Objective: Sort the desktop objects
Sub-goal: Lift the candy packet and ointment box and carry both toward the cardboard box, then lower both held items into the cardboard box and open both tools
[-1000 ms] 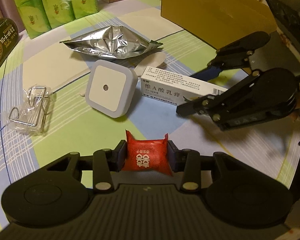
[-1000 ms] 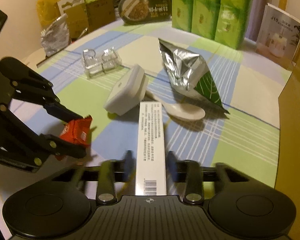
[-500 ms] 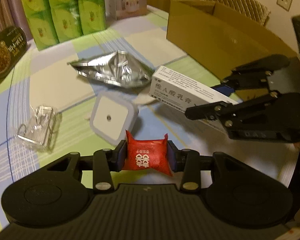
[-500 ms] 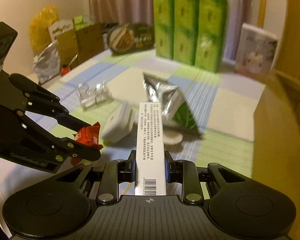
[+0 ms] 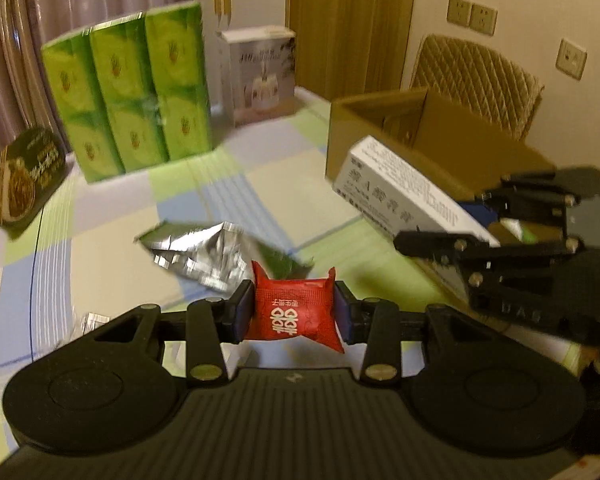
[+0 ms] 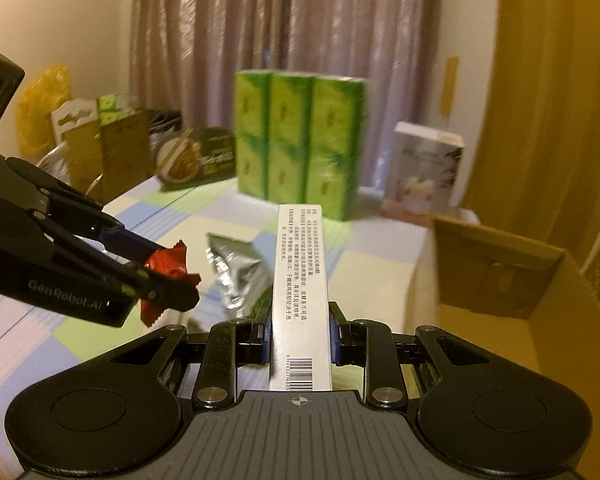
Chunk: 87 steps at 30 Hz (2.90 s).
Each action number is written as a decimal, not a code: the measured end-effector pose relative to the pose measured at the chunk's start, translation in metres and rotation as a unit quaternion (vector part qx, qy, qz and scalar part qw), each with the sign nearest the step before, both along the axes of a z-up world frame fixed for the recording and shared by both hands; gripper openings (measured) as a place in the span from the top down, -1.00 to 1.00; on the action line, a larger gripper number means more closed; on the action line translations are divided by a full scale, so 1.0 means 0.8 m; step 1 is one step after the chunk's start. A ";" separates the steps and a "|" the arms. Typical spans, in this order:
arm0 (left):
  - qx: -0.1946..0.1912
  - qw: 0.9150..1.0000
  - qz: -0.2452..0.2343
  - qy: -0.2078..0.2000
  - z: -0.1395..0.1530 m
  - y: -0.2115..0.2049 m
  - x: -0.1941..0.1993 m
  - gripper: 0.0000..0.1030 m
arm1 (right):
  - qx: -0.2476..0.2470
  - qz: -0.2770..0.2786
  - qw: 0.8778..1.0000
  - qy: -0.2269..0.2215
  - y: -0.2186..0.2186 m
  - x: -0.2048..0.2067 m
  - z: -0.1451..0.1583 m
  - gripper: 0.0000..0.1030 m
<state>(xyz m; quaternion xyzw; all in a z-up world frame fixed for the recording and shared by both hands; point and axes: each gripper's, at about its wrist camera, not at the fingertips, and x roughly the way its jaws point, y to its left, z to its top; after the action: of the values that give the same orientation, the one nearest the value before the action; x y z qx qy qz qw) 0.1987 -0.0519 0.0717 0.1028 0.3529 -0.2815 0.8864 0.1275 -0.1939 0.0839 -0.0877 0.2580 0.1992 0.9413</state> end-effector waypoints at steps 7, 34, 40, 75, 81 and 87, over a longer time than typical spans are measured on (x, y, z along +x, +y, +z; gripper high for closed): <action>-0.022 0.999 -0.010 -0.023 0.027 -0.042 -0.005 0.30 | 0.012 -0.026 0.999 -0.042 -0.032 -0.016 0.024 0.55; -0.094 0.993 -0.069 -0.015 0.040 -0.167 -0.009 0.30 | 0.036 -0.174 0.984 -0.032 -0.185 -0.003 0.052 0.55; -0.095 0.992 -0.089 -0.004 0.028 -0.196 -0.009 0.30 | 0.046 -0.196 0.980 -0.007 -0.210 0.003 0.044 0.55; -0.072 0.993 -0.096 0.017 0.000 -0.227 0.005 0.10 | 0.056 -0.200 0.978 0.011 -0.228 0.004 0.034 0.55; -0.074 0.993 -0.086 0.017 0.001 -0.218 0.010 0.10 | 0.059 -0.199 0.978 0.007 -0.227 0.003 0.035 0.55; -0.070 0.994 -0.081 0.017 0.001 -0.213 0.010 0.10 | 0.064 -0.209 0.976 -0.008 -0.231 0.001 0.036 0.47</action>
<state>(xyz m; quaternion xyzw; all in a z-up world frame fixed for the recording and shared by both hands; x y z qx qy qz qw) 0.2070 -0.2223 0.0721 0.0641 0.3376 -0.3784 0.8595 0.1286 -0.3790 0.1127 0.0269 0.2494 0.0138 0.9679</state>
